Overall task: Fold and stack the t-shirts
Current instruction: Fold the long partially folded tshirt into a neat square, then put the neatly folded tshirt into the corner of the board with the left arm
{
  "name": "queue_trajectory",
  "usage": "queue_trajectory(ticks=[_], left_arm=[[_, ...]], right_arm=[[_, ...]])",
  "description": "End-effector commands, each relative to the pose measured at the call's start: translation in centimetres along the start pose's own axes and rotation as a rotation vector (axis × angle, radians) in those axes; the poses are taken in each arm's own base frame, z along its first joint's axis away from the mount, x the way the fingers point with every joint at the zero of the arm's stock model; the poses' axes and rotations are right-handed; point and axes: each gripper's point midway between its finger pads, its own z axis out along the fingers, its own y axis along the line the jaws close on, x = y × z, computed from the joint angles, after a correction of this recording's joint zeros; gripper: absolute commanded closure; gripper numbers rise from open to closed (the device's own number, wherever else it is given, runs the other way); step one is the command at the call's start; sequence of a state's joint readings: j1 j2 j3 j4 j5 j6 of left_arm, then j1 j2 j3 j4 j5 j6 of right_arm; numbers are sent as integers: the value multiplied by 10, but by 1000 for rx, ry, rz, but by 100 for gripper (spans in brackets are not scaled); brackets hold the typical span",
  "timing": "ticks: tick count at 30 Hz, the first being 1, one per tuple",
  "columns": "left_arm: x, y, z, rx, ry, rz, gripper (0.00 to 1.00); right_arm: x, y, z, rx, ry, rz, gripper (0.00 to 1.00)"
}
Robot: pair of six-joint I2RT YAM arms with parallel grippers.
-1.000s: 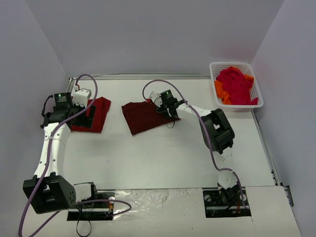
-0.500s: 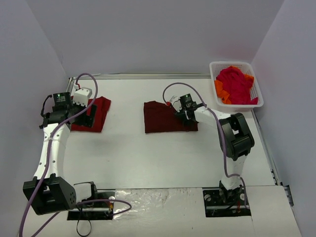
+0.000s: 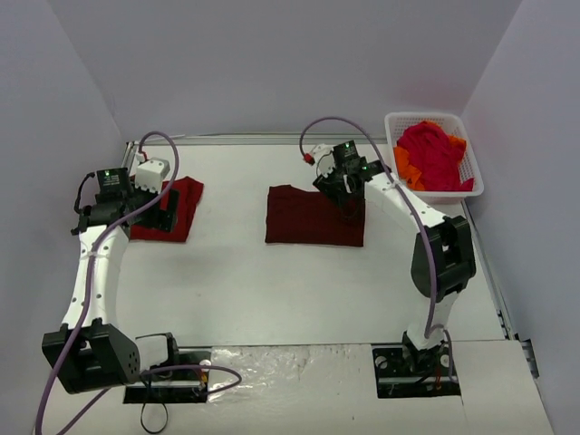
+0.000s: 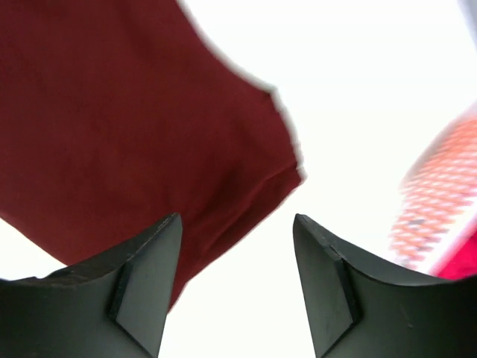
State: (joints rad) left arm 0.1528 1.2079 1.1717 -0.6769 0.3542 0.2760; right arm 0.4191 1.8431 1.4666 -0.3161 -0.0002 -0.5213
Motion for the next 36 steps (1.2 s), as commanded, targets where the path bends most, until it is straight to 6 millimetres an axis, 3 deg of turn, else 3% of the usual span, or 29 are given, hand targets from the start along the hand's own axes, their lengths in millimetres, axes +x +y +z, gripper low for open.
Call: queue_trajectory(ticks=[1, 3, 6, 9, 10, 11, 15, 18, 26, 36], left_arm=[[-33, 3, -17, -9, -93, -2, 18], [-33, 3, -16, -5, -92, -14, 18], [-33, 0, -10, 19, -100, -27, 18], [-29, -8, 1, 104, -93, -64, 18], [-27, -10, 8, 133, -88, -92, 18], [-28, -15, 11, 179, -96, -115, 18], [-37, -22, 16, 307, -121, -242, 18], [-38, -17, 21, 360, -109, -310, 18], [-23, -6, 35, 401, -72, -375, 18], [-21, -3, 39, 399, -74, -380, 18]], right_arm=[[-46, -15, -63, 35, -116, 5, 42], [-59, -12, -78, 18, -166, -19, 40], [-66, 14, -85, -31, -188, -132, 39], [-62, 49, -75, -54, -146, -242, 39], [-57, 49, -72, -9, -109, -267, 39], [-56, 66, -67, -19, -98, -322, 39], [-51, 103, -50, -30, -46, -443, 37], [-54, 123, -37, 6, -12, -517, 35], [-57, 163, 1, 69, 47, -597, 35], [-49, 199, 26, 42, 87, -652, 34]])
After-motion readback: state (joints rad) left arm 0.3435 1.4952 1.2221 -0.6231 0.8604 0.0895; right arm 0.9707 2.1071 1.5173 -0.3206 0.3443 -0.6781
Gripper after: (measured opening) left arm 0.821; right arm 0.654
